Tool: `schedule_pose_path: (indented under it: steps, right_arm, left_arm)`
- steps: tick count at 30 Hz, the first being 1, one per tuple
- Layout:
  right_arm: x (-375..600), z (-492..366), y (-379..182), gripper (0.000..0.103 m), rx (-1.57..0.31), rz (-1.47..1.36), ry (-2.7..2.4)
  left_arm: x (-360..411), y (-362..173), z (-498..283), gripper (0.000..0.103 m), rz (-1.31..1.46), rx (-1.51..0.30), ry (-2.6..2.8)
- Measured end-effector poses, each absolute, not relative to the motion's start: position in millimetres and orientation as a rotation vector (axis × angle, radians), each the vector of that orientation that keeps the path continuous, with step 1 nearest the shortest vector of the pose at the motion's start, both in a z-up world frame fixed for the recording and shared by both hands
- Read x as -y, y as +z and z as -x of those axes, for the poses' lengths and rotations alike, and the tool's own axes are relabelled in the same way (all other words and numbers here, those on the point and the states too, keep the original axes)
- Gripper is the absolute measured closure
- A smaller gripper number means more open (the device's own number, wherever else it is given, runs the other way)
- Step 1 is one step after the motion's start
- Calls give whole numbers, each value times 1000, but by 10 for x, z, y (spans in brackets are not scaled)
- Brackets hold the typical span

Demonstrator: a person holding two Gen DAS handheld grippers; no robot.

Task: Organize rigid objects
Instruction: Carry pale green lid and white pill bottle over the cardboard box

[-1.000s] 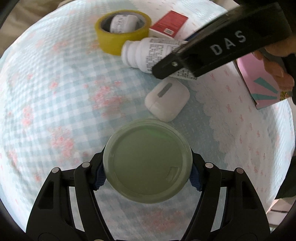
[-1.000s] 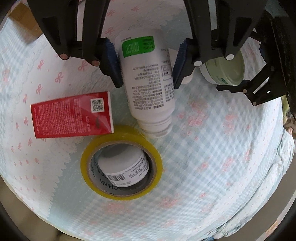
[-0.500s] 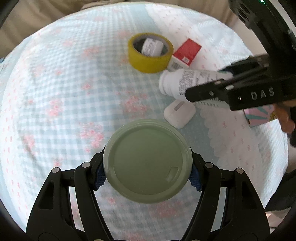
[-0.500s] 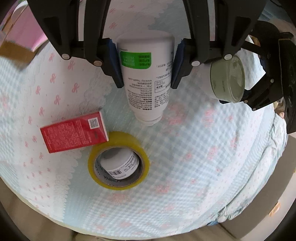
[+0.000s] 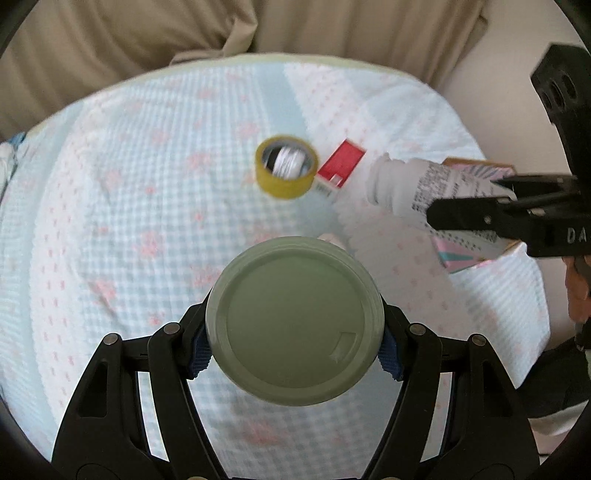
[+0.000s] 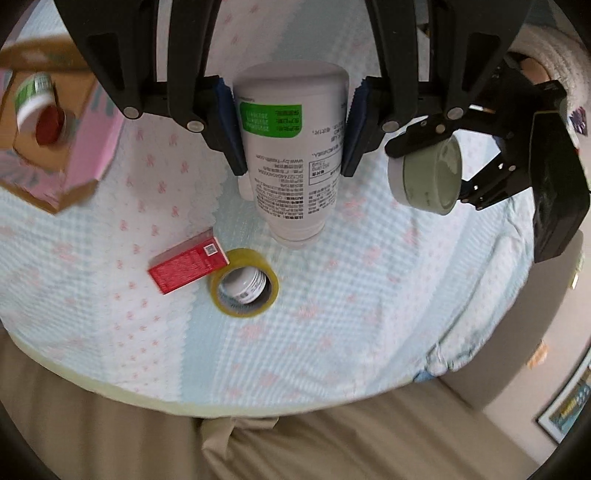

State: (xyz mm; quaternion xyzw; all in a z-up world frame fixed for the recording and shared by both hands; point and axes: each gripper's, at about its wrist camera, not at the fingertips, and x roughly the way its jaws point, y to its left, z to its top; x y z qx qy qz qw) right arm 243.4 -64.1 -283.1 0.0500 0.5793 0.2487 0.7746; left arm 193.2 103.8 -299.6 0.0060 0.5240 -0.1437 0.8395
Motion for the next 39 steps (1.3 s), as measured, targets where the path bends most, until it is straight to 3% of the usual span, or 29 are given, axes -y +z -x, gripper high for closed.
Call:
schedule_pose_path:
  steps: [11,18,29,39]
  right_arm:
    - [1522,-2016,-2075,56,-1156,-270,455]
    - [2486,-1787,-1804,56,-1120,-351,405]
    - [3922,-1732,-1976,56,-1131,-393,295]
    - [4738,-1956,-2622,56,-1201,-484,232]
  left_arm:
    - [-209,-2180,-1881,36,-9,-1028,-382]
    - [630,-1928,-1875,36,-17,-1014,-422]
    - [1939,-2167,-2077,35,-37,-1071,-461]
    - [2720,-2729,-2278,36,-112,-1164,-461]
